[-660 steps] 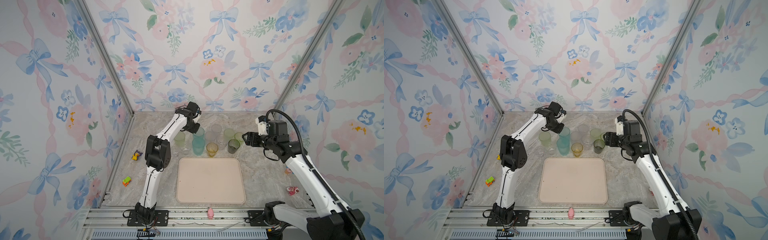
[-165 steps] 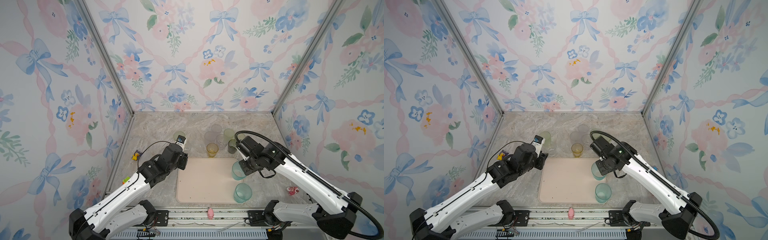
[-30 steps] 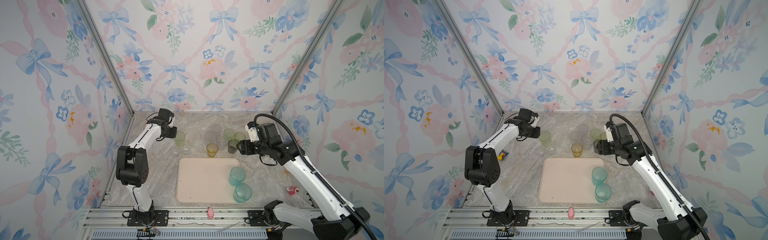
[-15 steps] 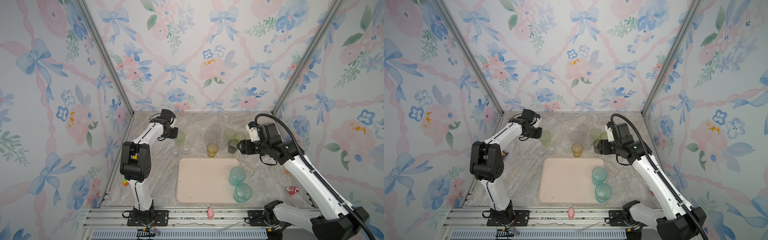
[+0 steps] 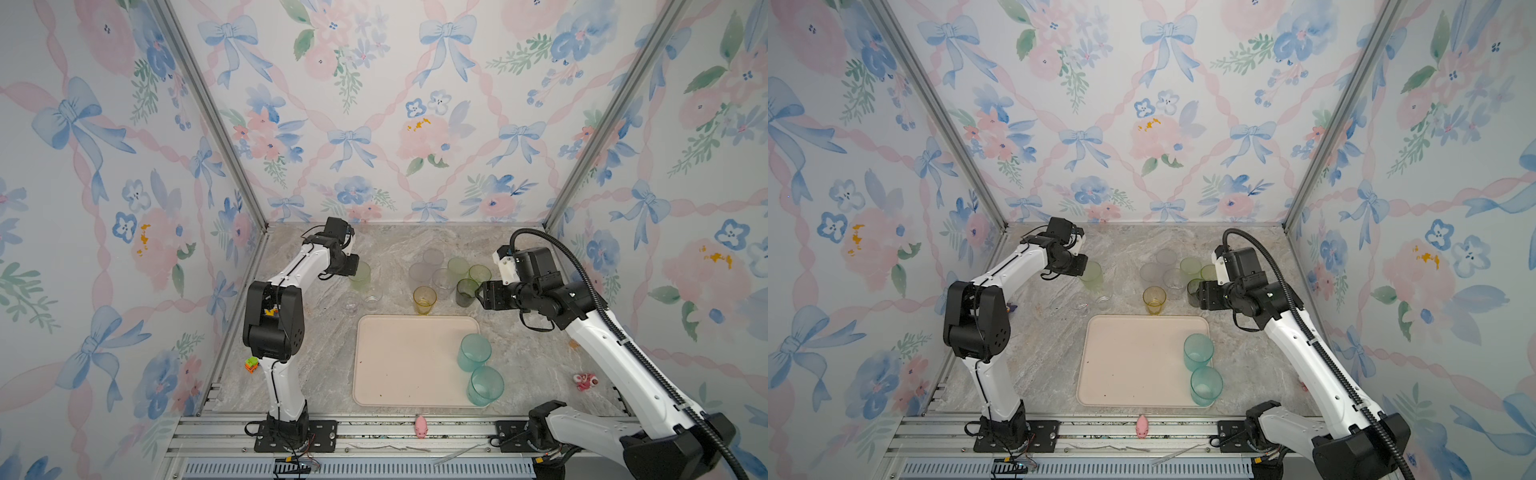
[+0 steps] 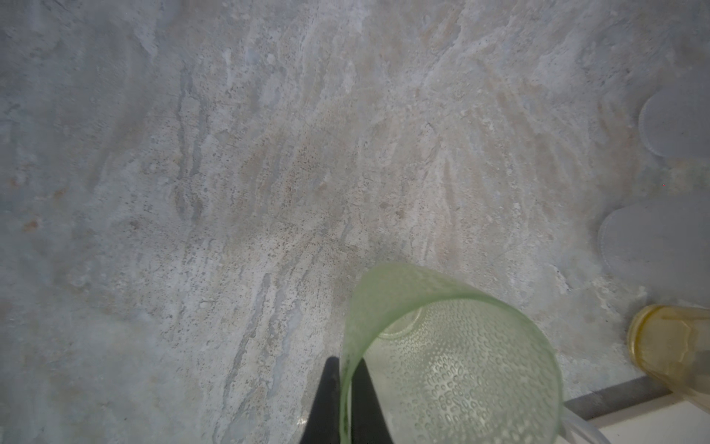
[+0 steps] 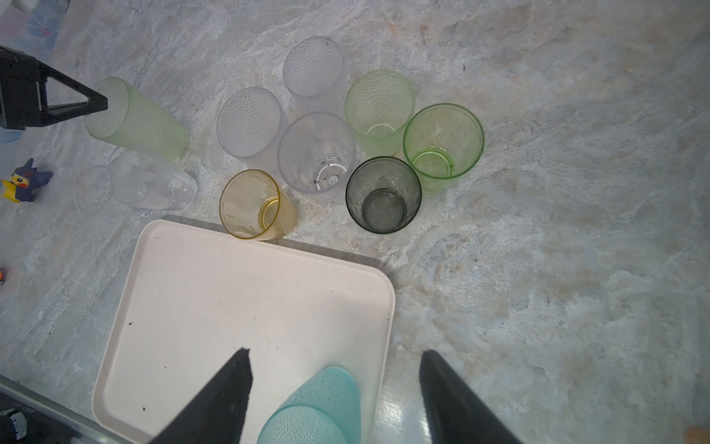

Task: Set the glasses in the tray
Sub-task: 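Lower the left gripper and grasp the tall light green cup, then carry the light green cup with the left gripper over the tray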

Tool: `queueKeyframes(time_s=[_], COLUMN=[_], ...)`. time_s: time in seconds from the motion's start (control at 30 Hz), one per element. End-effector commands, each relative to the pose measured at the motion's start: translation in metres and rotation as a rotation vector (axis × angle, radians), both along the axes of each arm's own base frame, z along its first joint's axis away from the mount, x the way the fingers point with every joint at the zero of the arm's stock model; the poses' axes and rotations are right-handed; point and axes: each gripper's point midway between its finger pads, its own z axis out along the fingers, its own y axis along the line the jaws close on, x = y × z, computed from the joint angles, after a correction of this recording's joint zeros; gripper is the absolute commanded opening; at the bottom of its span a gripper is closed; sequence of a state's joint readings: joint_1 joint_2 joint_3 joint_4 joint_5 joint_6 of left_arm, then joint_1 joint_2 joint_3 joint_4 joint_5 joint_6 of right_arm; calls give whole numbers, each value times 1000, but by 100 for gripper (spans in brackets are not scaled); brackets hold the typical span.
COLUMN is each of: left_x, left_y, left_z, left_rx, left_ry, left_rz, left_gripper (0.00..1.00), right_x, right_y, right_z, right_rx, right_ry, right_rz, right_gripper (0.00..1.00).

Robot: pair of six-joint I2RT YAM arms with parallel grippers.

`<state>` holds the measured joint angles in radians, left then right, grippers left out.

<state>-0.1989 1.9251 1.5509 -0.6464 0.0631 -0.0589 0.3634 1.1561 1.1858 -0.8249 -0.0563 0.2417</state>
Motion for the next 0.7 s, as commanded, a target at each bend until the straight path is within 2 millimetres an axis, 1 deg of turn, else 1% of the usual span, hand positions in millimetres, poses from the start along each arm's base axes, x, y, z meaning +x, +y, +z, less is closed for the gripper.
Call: queueKeyframes(time_s=[0.0, 0.23, 0.33, 0.4, 0.47, 0.53, 0.6, 0.67], left_x=[6, -3, -11, -20, -34, -51, -70, -86], left_y=[1, 6, 7, 2, -13, -36, -62, -86], left_z=[41, 107, 133, 153, 172, 181, 186, 182], left_rx=[16, 29, 28, 23, 12, -4, -35, -57], left_ry=[-95, -246, -302, -341, -370, -376, -373, -359], left_rz=[0, 11, 9, -3, -41, -106, -179, -239], left_gripper=[2, 2, 2, 3, 3, 3, 4, 4], right_x=[2, 4, 4, 5, 6, 7, 8, 9], right_y=[-1, -4, -7, -11, -18, -23, -26, -27], right_z=[-5, -4, -3, -2, -2, -2, -2, -3], right_rx=[-1, -1, -2, -2, 3, 10, 10, 11], right_ry=[6, 2, -2, -5, -6, -6, -5, -1], right_rz=[6, -5, -16, -29, -52, -70, -82, -87], right_gripper=[72, 72, 72, 72, 72, 72, 72, 72])
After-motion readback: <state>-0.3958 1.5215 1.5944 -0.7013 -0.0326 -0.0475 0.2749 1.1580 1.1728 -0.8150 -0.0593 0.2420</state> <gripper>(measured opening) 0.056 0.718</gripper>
